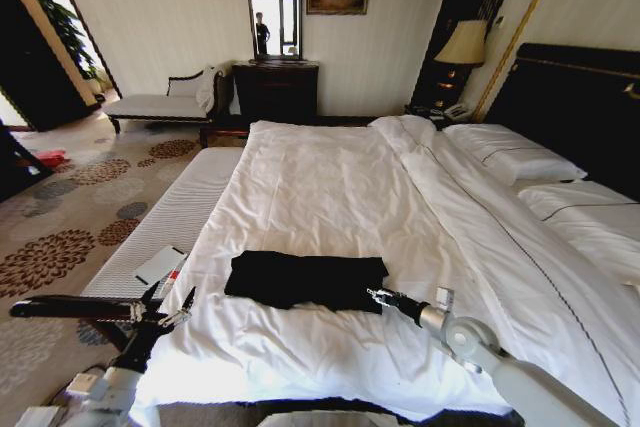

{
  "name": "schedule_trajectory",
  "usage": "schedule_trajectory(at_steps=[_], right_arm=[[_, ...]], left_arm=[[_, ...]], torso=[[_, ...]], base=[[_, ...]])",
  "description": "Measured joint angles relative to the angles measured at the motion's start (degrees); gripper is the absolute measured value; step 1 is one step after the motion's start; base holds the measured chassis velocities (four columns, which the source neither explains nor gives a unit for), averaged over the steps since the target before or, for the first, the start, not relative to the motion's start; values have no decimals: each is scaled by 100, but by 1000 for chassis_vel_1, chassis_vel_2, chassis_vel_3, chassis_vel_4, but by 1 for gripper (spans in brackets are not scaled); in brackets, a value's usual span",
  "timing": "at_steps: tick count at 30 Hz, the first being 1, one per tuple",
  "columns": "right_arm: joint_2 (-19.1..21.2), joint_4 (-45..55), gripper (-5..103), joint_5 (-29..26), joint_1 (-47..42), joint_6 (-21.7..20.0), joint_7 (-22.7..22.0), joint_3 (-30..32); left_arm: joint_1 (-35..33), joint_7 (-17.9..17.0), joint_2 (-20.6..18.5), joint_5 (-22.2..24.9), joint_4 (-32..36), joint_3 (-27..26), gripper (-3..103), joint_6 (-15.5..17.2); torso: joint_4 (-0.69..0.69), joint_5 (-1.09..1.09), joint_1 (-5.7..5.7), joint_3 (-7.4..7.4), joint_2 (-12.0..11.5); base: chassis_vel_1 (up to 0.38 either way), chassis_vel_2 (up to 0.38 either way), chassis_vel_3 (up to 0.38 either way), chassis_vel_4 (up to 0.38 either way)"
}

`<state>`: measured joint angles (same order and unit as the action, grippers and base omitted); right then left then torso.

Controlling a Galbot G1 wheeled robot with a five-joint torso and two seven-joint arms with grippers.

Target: Fold the clothes on the bed.

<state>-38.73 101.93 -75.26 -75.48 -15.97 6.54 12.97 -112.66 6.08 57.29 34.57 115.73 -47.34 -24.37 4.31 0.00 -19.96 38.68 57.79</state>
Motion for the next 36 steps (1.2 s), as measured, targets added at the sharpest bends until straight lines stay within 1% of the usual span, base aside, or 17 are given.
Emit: schedule_trajectory(at_steps=[6,10,12,13,14,16,18,19,20,22,23,25,26,30,31,32,36], right_arm=[[-27,-52,103,10,108,-25,-7,-121],[-38,-61,88,14,156,-34,-48,-165],[-40,-61,88,16,155,-34,-48,-167],[-45,-61,77,26,153,-34,-46,-168],[-51,-60,77,30,146,-34,-45,-168],[-61,-47,66,43,130,-34,-42,-173],[-64,-43,66,51,127,-34,-39,-176],[-73,-37,55,71,122,-33,-32,-186],[-80,-32,55,76,120,-31,-30,-188],[-100,-20,44,83,116,-29,-26,-189],[-100,-20,44,83,116,-29,-26,-189],[-115,-6,33,102,106,-23,-24,-190],[-120,1,33,110,102,-19,-23,-190],[-169,2,23,128,98,-8,-23,-165],[-193,3,13,127,91,-7,-24,-150],[-206,5,7,131,76,-3,-26,-141],[-210,32,4,177,28,18,-25,-125]], left_arm=[[1,0,0,2,-2,0,100,2],[1,0,-1,3,-4,0,100,3],[1,0,-1,3,-4,0,100,3],[1,0,-1,4,-4,0,100,4],[1,0,-1,4,-4,0,100,4],[1,0,-1,4,-4,0,100,4],[1,0,-1,4,-4,0,100,4],[1,0,-1,4,-4,0,100,4],[1,0,-1,4,-4,0,100,4],[1,0,-1,4,-4,0,100,4],[1,0,-1,4,-4,0,100,4],[1,0,-1,4,-4,0,100,4],[1,0,-1,4,-4,0,100,4],[1,1,-1,4,-4,0,100,4],[1,1,-1,5,-4,0,100,4],[2,0,-1,4,-4,0,100,4],[1,1,-1,4,-5,0,100,4]], torso=[[0,0,0,0,0],[0,0,0,0,0],[0,0,0,0,0],[0,0,0,0,0],[0,0,0,0,0],[0,1,0,0,0],[0,1,0,0,0],[0,1,0,0,0],[0,1,0,0,0],[0,1,0,0,0],[0,1,0,0,0],[0,1,0,0,0],[0,1,0,0,0],[0,0,0,0,0],[0,1,0,0,0],[-1,0,0,0,0],[0,0,0,0,0]], base=[[0,0,0,0],[0,0,0,0],[0,0,0,0],[0,0,0,0],[0,0,0,0],[0,0,0,0],[0,0,0,0],[0,0,0,0],[0,0,0,0],[0,0,0,0],[0,0,0,0],[0,0,0,0],[0,0,0,0],[0,0,0,0],[0,0,0,0],[0,0,0,0],[0,0,0,0]])
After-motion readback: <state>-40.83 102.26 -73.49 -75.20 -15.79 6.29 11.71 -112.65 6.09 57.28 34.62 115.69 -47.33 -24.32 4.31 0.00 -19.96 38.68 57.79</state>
